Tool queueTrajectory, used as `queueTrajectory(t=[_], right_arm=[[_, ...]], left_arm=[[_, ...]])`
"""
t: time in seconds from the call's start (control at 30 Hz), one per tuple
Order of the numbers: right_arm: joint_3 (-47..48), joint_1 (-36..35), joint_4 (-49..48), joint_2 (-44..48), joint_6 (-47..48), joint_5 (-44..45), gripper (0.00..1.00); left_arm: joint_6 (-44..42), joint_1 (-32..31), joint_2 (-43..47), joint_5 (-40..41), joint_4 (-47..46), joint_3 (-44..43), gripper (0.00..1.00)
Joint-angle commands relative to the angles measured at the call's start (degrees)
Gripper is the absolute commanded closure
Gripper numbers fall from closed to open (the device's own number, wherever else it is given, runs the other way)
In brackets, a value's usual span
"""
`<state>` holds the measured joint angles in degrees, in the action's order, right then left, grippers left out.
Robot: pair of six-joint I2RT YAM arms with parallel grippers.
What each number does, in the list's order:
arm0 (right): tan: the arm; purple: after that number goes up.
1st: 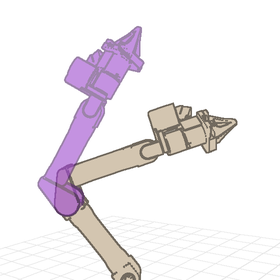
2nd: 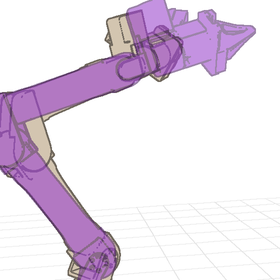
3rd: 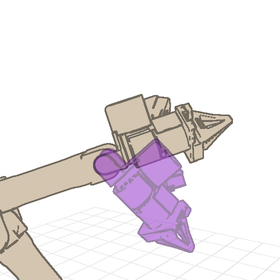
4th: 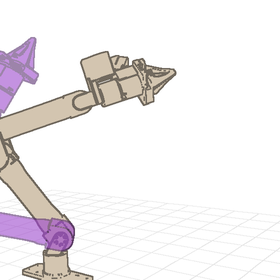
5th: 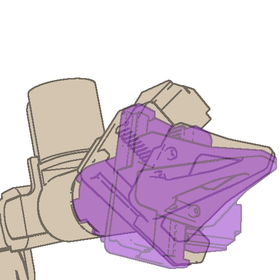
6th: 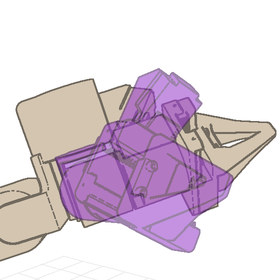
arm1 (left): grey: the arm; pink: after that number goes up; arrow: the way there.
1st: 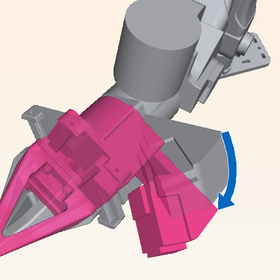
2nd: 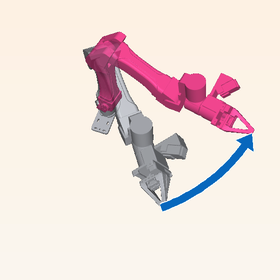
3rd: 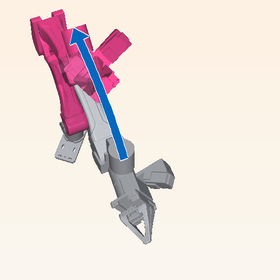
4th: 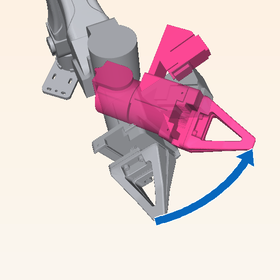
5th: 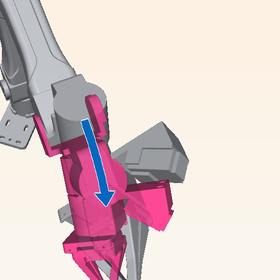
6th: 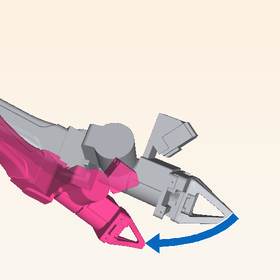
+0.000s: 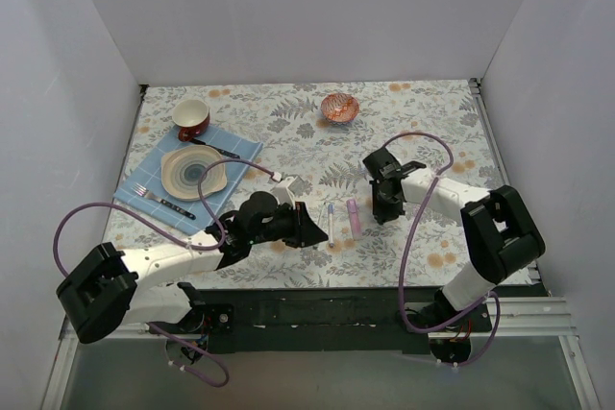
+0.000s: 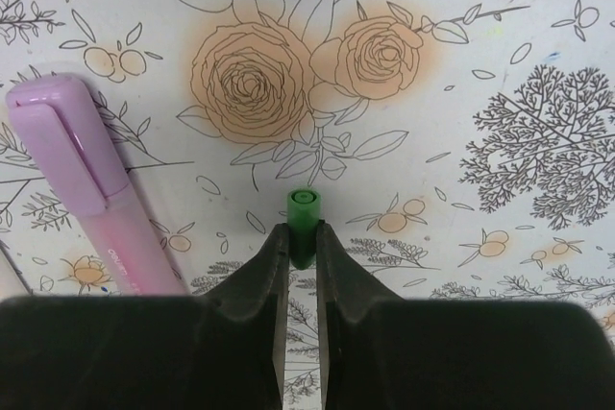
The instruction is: Insert the pens into the pen caps
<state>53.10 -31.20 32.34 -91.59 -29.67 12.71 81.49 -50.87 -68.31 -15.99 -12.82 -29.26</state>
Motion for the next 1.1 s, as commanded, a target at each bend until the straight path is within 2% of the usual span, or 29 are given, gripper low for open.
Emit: queueTrajectory(t=[0.0,0.2,0.43,0.53,1.07], right_arm=[[0.8,-0.1,2.4,4.2,0.4,-1.3,0.99],[2.2,-0.1,1.2,9.7,-1.0,-5.3,0.99],[2.9,-0.1,-2.6,16.2,-4.5,-12.3,0.99],[2.6,-0.4,-5.0,17.5,-6.1,-15.8,0.99],[3.1,-1.4,-10.1,18.7,-10.4,-19.7,0.99]], left_arm=[[2.4,-0.4,-0.6,-1.5,-7.3,2.2,1.0],[2.3,-0.4,-2.9,-0.6,-10.8,3.2,1.0],[-0.1,-0.4,-8.5,-0.6,-12.2,0.3,1.0],[-0.5,-0.4,-10.9,-1.3,-13.1,-1.1,1.0],[-0.8,-0.4,-17.3,-5.6,-15.3,-4.9,1.0]])
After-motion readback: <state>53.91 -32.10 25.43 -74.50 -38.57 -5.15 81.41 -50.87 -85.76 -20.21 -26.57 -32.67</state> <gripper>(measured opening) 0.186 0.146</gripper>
